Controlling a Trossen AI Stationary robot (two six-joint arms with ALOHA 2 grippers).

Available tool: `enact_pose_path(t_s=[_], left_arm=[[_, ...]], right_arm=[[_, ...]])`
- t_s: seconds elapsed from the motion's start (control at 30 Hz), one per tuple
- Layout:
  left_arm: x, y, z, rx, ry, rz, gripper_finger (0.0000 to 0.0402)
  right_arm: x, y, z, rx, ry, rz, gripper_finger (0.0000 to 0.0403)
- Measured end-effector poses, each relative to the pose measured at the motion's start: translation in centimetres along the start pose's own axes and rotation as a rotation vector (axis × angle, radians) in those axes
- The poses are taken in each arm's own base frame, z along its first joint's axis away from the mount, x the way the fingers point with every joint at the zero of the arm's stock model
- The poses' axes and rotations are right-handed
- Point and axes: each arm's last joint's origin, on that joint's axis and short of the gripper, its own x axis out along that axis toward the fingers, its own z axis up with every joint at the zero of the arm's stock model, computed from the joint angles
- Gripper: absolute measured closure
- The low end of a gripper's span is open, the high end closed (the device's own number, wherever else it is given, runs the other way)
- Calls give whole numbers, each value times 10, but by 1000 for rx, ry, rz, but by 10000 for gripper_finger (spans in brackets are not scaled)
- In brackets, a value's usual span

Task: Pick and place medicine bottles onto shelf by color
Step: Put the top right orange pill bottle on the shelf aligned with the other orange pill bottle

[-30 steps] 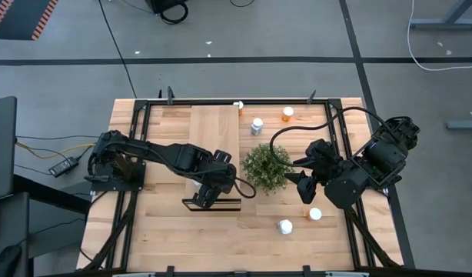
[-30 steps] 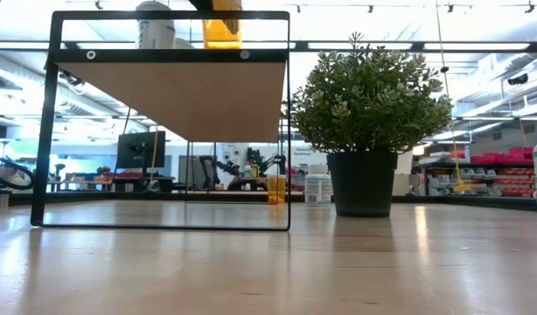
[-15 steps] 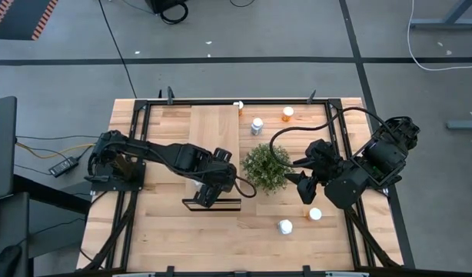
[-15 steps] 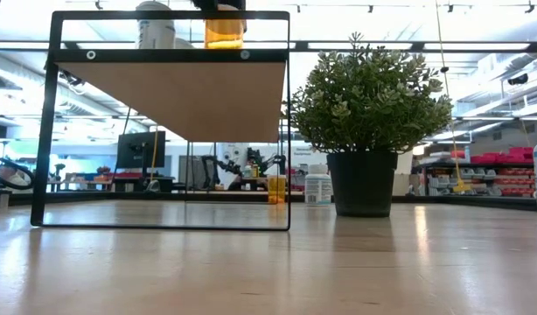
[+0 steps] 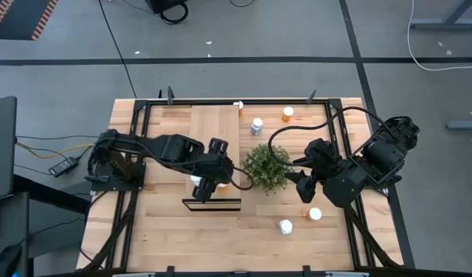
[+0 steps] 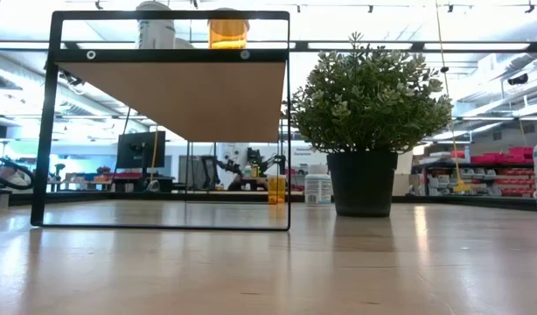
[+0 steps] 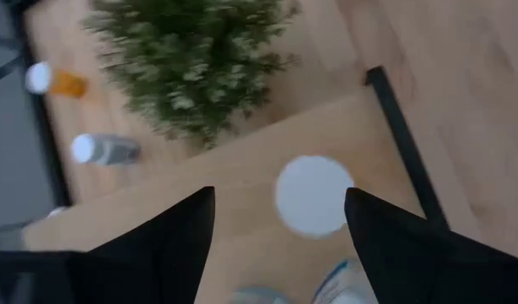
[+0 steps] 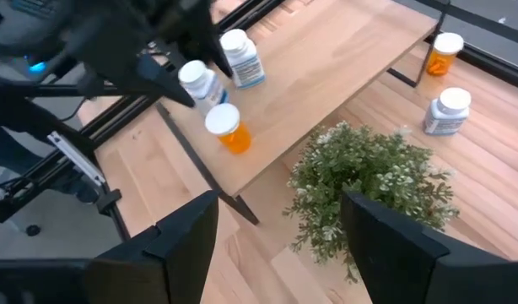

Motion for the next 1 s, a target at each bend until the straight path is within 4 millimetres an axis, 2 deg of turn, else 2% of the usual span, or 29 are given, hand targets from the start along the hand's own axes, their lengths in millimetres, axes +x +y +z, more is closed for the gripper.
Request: enact_pose_path(t_s=[0.2,0.5,0.8,1.0], left_arm=[[-33,14,7,-174,-112,56,135],[-88,57,4,-408,-331,122,172],[-116,103,-35,-450,-425,84,217],[-139,124,-68,-464,-419,152,237]], right_arm=[[15,-12,16,93,61,-72,147],[53,-53,66,57,146,-194,147],[100,-126,125,-12,282,-283,140],[142,-175,149,-29,400,-348,122]])
